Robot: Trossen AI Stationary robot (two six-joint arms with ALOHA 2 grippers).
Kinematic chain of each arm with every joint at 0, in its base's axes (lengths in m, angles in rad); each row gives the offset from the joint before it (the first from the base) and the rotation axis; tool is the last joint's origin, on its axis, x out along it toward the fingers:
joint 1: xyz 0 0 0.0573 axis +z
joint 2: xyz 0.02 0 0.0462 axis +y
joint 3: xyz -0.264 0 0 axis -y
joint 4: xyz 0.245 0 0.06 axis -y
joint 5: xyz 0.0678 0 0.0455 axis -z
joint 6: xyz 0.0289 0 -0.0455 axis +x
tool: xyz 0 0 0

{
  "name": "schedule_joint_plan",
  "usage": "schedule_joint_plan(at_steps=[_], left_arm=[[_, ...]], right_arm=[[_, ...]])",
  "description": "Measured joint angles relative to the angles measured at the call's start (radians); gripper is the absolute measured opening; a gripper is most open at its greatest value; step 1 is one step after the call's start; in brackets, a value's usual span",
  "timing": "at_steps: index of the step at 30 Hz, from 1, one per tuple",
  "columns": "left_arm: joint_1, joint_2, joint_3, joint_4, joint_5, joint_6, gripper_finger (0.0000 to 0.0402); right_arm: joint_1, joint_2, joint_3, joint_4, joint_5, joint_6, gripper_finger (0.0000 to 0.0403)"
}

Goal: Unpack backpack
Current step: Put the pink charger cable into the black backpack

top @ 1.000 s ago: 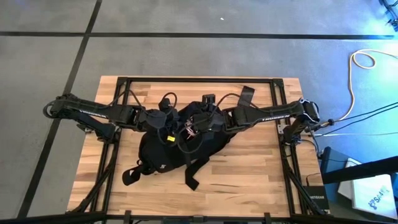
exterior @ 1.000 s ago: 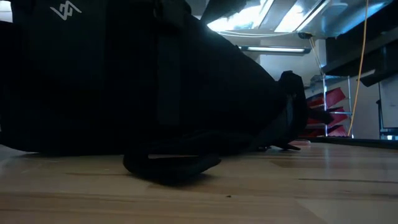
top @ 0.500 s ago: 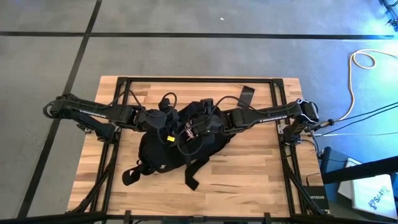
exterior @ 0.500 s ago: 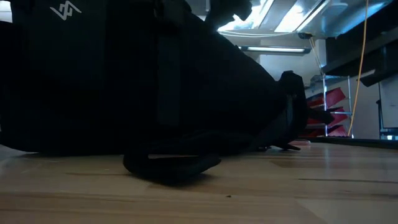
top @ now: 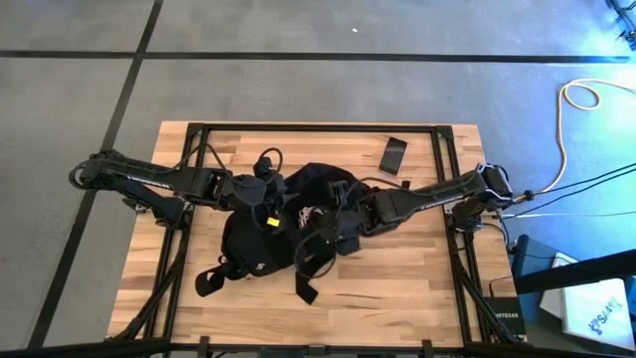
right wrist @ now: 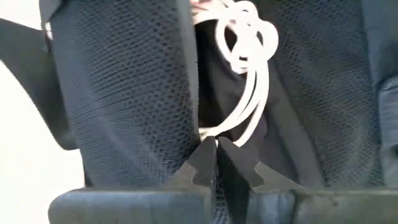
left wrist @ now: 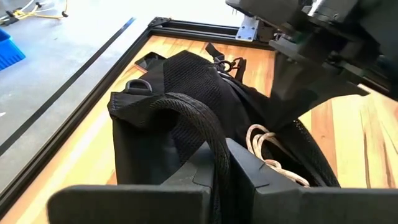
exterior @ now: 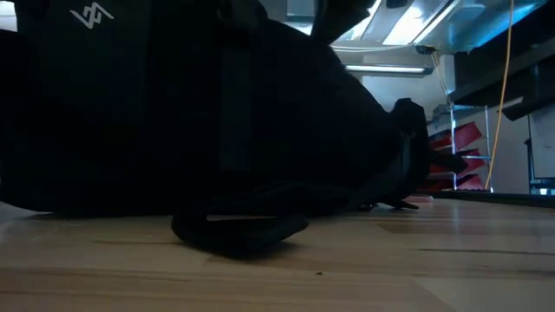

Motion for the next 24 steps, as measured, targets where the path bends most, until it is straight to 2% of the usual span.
schedule_joint_plan(at_steps=[4, 6, 14, 18, 24], left_arm=[[0.000, 0.000, 0.000, -0.001, -0.001, 0.000, 0.0005], [0.000, 0.000, 0.000, -0.001, -0.003, 0.000, 0.0006], [0.000, 0.000, 0.000, -0.002, -0.003, 0.000, 0.0006], [0.000, 0.000, 0.000, -0.003, -0.003, 0.000, 0.0006], [0.000, 0.000, 0.000, -0.001, -0.002, 0.000, 0.0005]], right_arm=[[0.027, 0.000, 0.000, 0.015, 0.116, -0.005, 0.0000], [0.028, 0.000, 0.000, 0.076, 0.169, -0.044, 0.0000], [0.009, 0.040, 0.001, 0.402, 0.149, -0.169, 0.0000], [0.009, 0.081, 0.001, 0.407, 0.149, -0.225, 0.0000], [0.012, 0.108, 0.001, 0.294, 0.143, -0.225, 0.0000]])
